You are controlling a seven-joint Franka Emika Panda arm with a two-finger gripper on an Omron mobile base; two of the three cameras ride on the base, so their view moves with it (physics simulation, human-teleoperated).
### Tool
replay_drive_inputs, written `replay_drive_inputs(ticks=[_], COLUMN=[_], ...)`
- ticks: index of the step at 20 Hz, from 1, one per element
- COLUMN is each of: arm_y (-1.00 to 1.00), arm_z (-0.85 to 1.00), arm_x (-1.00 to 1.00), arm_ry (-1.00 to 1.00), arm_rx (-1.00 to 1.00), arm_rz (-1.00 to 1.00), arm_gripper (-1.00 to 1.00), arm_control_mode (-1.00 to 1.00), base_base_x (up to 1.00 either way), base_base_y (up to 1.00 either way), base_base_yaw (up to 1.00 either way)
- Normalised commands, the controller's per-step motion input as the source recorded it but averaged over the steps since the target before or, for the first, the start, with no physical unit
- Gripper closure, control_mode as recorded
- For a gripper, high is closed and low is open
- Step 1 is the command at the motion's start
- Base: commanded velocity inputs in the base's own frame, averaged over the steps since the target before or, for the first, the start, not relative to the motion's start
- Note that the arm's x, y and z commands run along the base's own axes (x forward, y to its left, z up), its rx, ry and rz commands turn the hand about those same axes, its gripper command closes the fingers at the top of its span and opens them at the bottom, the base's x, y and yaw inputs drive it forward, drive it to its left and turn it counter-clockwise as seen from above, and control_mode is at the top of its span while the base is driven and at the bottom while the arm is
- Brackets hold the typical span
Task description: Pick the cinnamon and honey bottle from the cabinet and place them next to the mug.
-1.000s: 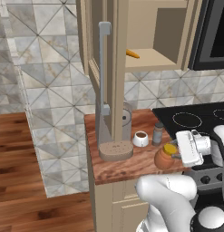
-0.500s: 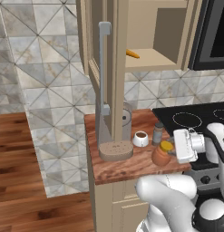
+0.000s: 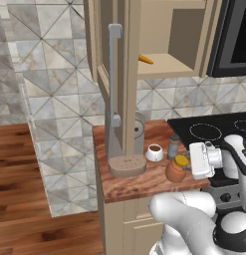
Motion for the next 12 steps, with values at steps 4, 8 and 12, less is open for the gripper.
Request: replay_drive_inputs(ticks=[4, 8, 12], arm_y=[0.00, 0.00, 0.00], arm_z=[-0.12, -0.04, -0.01], arm_x=[0.04, 0.07, 0.07], arm_ry=[0.02, 0.04, 0.05], arm_rx=[-0.01, -0.05, -0.06], arm_rz=[-0.02, -0.02, -0.02], arm_gripper=[1.00, 1.00, 1.00], arm_control_mode=[-1.00, -1.00, -1.00], base_base_x=[0.00, 0.00, 0.00], base_base_y=[0.00, 0.00, 0.00], base_base_yaw=[0.00, 0.00, 0.00])
